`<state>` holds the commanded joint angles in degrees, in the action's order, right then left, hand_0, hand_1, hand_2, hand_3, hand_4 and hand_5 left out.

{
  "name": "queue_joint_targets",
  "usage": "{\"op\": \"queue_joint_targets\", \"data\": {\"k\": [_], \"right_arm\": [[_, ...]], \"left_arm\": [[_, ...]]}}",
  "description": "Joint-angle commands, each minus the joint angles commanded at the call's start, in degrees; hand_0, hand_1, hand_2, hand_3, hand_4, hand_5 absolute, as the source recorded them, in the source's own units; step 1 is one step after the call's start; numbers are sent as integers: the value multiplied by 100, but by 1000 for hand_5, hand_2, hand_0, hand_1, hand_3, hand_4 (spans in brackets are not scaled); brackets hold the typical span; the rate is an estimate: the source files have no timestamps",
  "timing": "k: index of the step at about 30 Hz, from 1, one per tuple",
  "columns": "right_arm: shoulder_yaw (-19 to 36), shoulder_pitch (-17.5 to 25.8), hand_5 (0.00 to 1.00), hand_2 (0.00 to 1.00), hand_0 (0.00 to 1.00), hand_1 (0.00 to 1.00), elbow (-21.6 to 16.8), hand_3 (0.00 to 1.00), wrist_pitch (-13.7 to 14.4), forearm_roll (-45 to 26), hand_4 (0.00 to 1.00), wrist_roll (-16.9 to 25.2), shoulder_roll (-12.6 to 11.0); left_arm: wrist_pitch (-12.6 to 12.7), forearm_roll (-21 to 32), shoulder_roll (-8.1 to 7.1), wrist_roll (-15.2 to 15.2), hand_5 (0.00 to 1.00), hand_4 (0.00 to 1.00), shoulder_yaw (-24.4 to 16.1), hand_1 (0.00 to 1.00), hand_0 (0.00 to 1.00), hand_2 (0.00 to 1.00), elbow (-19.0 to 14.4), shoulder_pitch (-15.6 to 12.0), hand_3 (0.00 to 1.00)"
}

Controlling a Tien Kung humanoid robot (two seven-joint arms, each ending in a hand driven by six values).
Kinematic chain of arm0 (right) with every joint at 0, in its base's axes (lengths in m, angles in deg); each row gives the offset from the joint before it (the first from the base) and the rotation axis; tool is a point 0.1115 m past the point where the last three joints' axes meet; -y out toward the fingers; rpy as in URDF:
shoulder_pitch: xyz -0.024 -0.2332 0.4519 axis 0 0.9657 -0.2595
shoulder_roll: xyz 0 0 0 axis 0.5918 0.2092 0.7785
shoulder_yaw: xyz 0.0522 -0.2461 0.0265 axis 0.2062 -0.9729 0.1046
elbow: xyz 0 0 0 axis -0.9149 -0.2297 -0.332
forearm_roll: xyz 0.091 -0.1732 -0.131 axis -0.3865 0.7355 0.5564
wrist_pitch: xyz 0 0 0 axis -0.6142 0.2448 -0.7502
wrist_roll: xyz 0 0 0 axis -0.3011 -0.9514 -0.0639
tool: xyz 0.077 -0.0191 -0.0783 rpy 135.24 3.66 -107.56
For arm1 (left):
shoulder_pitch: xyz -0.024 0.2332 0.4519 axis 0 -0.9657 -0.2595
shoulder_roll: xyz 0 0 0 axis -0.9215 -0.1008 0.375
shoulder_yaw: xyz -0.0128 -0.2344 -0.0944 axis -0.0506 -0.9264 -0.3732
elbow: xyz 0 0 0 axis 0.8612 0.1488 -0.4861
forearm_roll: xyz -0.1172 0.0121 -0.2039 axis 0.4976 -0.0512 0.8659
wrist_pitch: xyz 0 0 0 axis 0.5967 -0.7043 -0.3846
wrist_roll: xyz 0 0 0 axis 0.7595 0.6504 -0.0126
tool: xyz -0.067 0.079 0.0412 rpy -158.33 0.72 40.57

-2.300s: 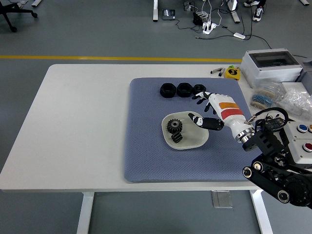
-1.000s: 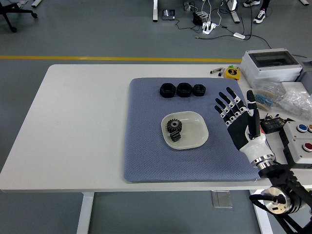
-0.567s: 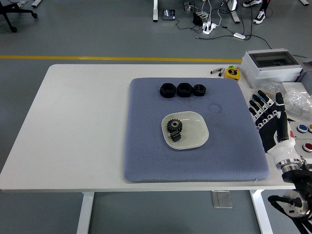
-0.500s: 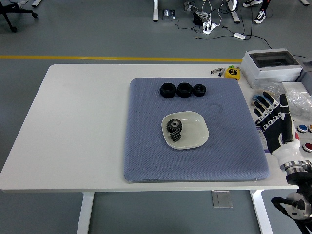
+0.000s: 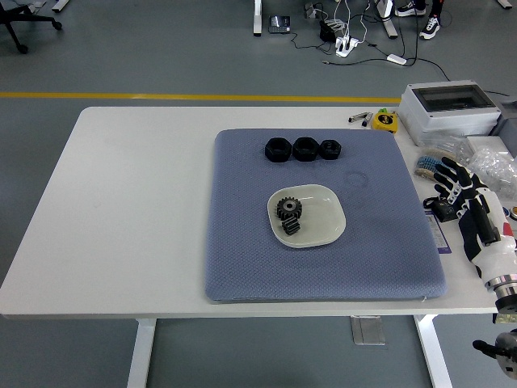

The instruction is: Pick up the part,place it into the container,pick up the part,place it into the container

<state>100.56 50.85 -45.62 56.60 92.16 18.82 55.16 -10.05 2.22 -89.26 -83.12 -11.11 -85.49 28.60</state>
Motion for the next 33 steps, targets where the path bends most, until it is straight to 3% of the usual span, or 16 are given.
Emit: {"op": "queue_joint_targets", "data": {"k": [24, 25, 29, 33], "right_arm": [[231, -45, 822, 816, 872, 823, -446, 811, -81, 448, 998, -300, -148], [214, -44, 807, 825, 879, 826, -461, 904, -44, 440, 998, -287, -143], [171, -49, 807, 825, 879, 826, -509, 904, 143, 366, 998, -214, -129], [164, -62, 806, 851, 888, 835, -540, 939, 122, 437, 998, -279, -151]], "left_arm": [[97, 171, 19, -236, 655, 665, 459, 704, 690, 734, -1, 99, 640], [114, 198, 31, -241, 655, 667, 454, 705, 693, 735, 15, 91, 640], [188, 371, 71, -277, 655, 667, 474, 705, 693, 735, 80, 56, 640], [203, 357, 79, -280, 655, 668, 467, 706, 693, 735, 96, 61, 640]]}}
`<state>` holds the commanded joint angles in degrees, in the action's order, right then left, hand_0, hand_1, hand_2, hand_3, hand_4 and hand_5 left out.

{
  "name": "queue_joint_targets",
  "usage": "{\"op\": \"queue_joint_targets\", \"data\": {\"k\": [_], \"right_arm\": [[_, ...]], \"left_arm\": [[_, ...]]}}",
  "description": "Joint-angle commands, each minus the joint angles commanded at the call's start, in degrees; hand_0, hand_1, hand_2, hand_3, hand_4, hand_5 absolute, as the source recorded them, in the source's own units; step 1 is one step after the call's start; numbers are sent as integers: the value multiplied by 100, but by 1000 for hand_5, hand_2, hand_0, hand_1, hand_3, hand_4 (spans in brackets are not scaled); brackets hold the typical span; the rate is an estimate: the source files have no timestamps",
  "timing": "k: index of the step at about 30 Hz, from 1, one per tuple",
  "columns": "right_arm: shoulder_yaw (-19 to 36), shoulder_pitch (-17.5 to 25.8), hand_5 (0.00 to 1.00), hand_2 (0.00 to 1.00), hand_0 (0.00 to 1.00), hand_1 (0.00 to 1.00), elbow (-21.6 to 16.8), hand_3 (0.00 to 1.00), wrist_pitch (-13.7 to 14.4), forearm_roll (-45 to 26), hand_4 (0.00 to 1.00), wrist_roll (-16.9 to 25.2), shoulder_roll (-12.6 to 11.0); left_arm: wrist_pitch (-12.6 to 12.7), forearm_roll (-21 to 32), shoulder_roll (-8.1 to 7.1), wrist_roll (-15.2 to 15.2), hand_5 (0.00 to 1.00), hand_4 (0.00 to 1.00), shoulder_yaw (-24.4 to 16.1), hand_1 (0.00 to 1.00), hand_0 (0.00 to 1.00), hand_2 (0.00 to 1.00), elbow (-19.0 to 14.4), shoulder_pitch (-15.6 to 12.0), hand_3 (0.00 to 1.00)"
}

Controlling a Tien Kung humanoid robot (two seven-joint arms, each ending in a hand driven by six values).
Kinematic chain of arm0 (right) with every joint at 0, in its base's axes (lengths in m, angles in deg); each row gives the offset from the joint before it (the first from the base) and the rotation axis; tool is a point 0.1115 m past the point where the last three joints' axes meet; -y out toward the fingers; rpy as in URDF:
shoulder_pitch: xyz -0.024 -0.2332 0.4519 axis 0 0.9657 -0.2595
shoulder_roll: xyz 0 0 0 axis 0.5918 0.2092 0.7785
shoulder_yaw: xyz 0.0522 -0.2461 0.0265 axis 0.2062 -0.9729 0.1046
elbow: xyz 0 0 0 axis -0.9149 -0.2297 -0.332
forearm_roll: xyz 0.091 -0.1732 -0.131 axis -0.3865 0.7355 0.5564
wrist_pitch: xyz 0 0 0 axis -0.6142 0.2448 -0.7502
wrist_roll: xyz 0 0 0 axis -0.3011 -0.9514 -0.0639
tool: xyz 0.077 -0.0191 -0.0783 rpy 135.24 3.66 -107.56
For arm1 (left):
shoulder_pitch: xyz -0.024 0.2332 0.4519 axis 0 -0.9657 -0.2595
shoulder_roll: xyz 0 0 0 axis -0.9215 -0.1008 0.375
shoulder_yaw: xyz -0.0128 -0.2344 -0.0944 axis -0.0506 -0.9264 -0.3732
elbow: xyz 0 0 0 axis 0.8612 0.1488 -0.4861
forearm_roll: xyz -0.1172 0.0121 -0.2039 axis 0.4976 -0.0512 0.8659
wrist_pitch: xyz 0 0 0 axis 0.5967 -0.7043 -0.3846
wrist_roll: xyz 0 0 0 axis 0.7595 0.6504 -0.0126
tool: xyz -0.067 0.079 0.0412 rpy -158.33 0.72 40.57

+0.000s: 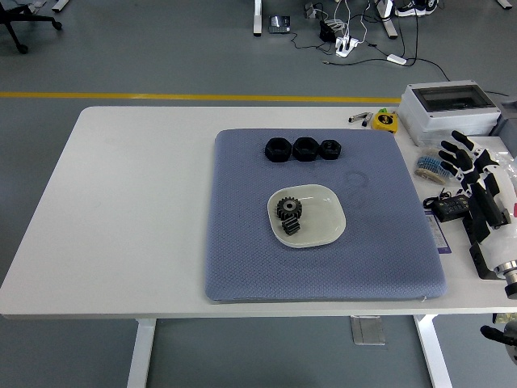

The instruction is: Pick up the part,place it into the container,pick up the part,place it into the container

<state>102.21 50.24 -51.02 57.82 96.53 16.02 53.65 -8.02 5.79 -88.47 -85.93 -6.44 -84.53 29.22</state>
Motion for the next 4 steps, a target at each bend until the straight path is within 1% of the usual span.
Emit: {"op": "queue_joint_targets", "data": {"k": [4], "right_arm": [[69, 26, 806, 851, 888, 835, -54, 939, -81, 147, 998, -103, 9]], "left_arm": [[26, -30, 13, 9, 655, 668, -43, 706, 693, 735, 11, -17, 640]]}}
